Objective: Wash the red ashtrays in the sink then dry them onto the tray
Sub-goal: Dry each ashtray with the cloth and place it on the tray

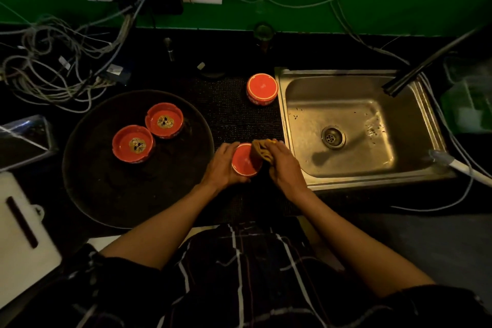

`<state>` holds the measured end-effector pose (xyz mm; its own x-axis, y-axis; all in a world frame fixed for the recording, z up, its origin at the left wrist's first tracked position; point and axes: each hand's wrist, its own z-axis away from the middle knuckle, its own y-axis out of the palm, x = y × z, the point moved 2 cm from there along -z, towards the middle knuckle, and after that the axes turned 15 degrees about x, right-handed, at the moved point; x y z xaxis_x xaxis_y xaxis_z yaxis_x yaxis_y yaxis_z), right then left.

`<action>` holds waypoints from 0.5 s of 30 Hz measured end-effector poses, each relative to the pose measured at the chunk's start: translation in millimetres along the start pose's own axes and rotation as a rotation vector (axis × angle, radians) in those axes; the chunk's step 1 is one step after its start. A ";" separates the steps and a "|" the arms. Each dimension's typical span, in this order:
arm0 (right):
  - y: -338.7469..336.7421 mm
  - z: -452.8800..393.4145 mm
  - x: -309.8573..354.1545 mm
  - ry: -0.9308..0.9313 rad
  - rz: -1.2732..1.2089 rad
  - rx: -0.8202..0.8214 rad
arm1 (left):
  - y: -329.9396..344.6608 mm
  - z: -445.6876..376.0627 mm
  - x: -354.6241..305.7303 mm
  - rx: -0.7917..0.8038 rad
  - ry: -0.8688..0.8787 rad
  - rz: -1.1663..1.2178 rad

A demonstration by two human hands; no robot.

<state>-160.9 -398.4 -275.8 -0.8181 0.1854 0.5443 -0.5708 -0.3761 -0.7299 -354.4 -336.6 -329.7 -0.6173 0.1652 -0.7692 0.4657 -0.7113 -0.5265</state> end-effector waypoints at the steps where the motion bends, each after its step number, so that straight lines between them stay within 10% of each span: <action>1: 4.2 -7.7 9.6 -0.022 -0.003 0.017 | 0.4 0.5 -1.2 -0.013 0.001 0.018; 15: 26.6 8.9 22.1 -0.214 0.249 0.193 | -3.1 6.4 -5.7 -0.059 -0.003 -0.005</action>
<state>-193.5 -412.4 -279.5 -0.8853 -0.1195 0.4494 -0.3164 -0.5534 -0.7705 -356.5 -339.7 -321.4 -0.6220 0.1664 -0.7652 0.4989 -0.6689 -0.5510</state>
